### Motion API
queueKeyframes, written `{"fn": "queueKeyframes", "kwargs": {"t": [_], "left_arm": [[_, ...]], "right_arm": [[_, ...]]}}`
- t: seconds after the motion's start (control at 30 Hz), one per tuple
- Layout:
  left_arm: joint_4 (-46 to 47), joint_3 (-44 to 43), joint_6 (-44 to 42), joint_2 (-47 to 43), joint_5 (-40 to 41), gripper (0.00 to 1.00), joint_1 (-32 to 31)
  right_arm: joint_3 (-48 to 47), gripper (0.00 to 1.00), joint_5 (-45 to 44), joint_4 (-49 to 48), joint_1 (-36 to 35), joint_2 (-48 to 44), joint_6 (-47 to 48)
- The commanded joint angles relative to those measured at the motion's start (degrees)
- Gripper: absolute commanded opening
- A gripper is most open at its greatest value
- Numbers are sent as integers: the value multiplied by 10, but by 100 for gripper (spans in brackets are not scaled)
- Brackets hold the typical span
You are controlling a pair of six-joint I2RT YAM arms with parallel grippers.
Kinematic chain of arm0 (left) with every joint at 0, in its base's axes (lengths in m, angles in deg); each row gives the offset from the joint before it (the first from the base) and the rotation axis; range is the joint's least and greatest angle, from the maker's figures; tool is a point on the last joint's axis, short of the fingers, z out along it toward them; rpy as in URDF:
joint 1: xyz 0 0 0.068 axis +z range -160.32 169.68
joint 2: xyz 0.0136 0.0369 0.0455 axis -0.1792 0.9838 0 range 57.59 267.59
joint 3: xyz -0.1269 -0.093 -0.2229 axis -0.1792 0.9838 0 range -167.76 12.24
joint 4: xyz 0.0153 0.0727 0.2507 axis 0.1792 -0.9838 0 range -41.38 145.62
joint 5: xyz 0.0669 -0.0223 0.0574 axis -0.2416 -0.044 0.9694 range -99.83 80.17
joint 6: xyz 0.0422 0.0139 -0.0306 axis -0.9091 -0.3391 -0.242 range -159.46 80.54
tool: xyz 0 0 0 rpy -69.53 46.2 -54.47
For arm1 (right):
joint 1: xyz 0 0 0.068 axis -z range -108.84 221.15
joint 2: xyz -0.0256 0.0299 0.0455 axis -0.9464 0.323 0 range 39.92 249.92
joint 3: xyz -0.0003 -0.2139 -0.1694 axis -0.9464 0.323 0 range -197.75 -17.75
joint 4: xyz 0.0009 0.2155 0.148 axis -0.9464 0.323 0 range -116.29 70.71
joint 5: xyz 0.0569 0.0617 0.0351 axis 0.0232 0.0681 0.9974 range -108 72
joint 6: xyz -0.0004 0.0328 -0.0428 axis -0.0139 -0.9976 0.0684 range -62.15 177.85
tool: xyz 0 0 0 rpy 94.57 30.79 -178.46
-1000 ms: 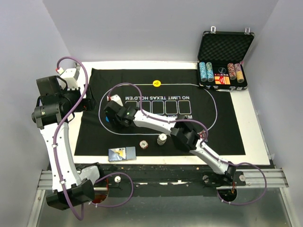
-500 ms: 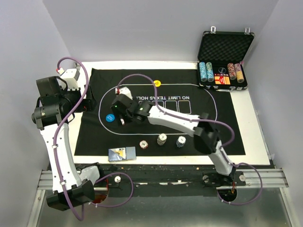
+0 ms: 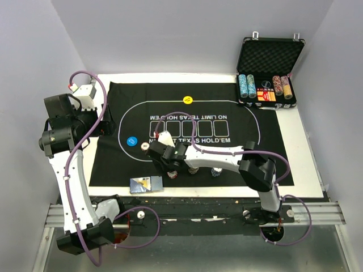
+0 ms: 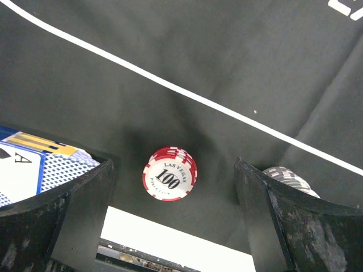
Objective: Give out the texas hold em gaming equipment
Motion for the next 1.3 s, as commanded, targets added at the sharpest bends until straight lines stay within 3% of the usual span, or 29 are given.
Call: {"fn": "queueKeyframes", "kwargs": {"t": [0.0,0.17,0.9,1.27], "left_arm": [[2,4,-3,-10,-6,99,5],[3,6,-3,-10,-7,99,5],[7,9,-2,-11,-5,99,5],[6,10,-5,-14,-3,99,5]], "right_arm": [[28,93,-1,-5,-4,0,-40],[55,90,8,-29,-5,2,-46],[65,58,42,-55,-19,28,-54],[54,55,24,-34,-20,4,-55]]}}
